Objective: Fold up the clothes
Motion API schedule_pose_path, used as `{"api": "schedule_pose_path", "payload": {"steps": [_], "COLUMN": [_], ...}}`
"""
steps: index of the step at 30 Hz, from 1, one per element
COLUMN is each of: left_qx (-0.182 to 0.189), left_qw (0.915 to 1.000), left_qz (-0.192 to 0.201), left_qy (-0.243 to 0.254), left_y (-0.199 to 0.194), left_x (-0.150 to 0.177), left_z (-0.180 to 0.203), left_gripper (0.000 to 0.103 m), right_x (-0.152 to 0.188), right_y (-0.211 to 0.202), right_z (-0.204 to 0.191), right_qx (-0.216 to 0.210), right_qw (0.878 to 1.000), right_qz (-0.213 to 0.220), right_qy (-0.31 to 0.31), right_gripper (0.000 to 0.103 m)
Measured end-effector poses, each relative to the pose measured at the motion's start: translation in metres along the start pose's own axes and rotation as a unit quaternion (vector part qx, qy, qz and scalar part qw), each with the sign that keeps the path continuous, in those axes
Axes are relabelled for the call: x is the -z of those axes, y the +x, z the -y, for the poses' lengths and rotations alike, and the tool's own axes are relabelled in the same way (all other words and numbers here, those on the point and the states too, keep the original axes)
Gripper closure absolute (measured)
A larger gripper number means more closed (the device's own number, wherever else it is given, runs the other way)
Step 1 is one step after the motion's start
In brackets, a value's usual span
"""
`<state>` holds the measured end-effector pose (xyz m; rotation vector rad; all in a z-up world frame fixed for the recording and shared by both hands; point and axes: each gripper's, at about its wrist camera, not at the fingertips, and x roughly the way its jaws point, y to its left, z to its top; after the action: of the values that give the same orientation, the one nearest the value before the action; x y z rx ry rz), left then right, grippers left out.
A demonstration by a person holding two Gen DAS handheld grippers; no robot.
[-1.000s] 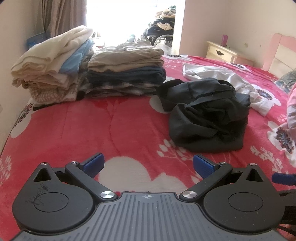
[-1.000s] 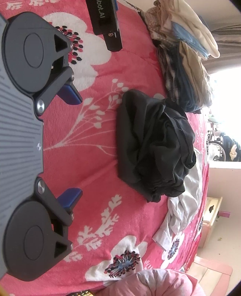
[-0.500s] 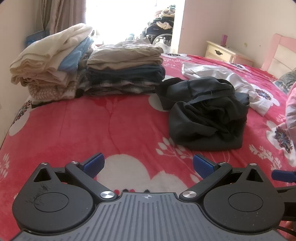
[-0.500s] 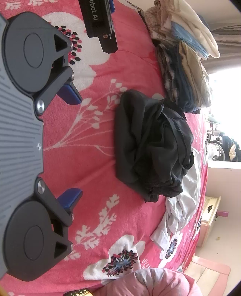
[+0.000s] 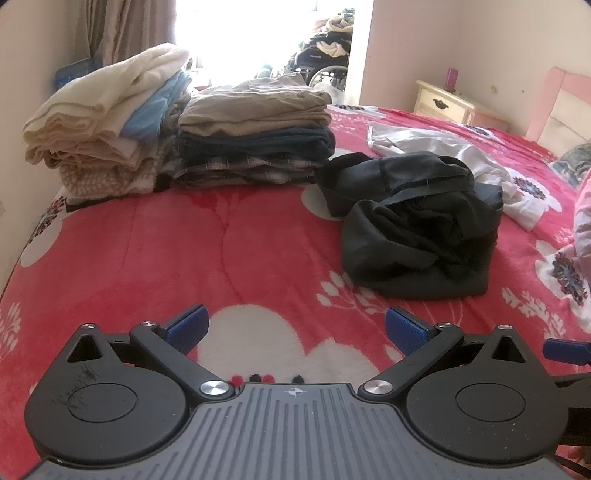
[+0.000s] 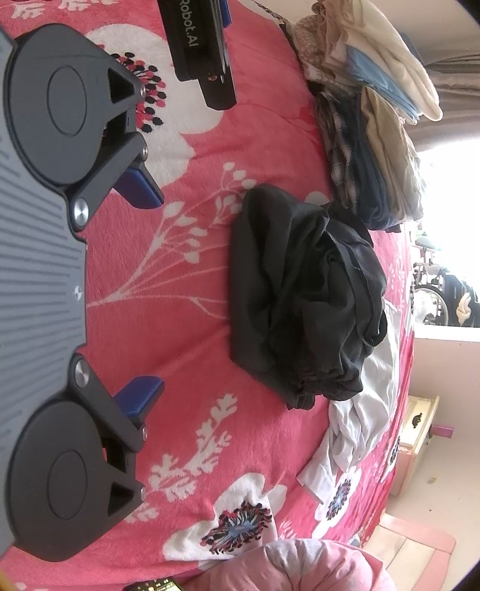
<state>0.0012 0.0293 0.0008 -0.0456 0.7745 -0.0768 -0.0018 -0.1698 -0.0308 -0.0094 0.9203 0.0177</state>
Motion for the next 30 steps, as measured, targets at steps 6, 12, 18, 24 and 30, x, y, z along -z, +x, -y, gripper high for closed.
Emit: {"api": "schedule_pose_path", "payload": {"steps": [6,12,18,24,30], "left_qx": [-0.005,-0.003,0.000,-0.006,0.003], "left_qw": [1.0000,1.0000,1.0000,1.0000,0.9999], "left_qz": [0.000,-0.002,-0.003,0.000,0.009], "left_qy": [-0.003,-0.001,0.001,0.002,-0.006], "left_y": [-0.003,-0.002,0.001,0.001,0.000], "left_x": [0.005,0.004,0.001,0.004,0.001], "left_z": [0.008,0.003,-0.005,0.002,0.001], "left_gripper": [0.000,0.000,0.000,0.000,0.000], "right_x": [0.000,0.000,0.000,0.000,-0.001], "right_y": [0.001,0.001,0.001,0.004,0.005], "right_z": [-0.001,-0.001,-0.001,-0.001,0.001], "right_qx": [0.001,0.001,0.001,0.000,-0.001], "right_qw": [1.000,1.000,1.000,1.000,1.000], "right_qz": [0.000,-0.001,-0.001,-0.002,0.002], "right_qy": [0.000,-0.002,-0.002,0.000,0.004], "right_gripper": [0.003,0.003,0.003,0.003,0.003]}}
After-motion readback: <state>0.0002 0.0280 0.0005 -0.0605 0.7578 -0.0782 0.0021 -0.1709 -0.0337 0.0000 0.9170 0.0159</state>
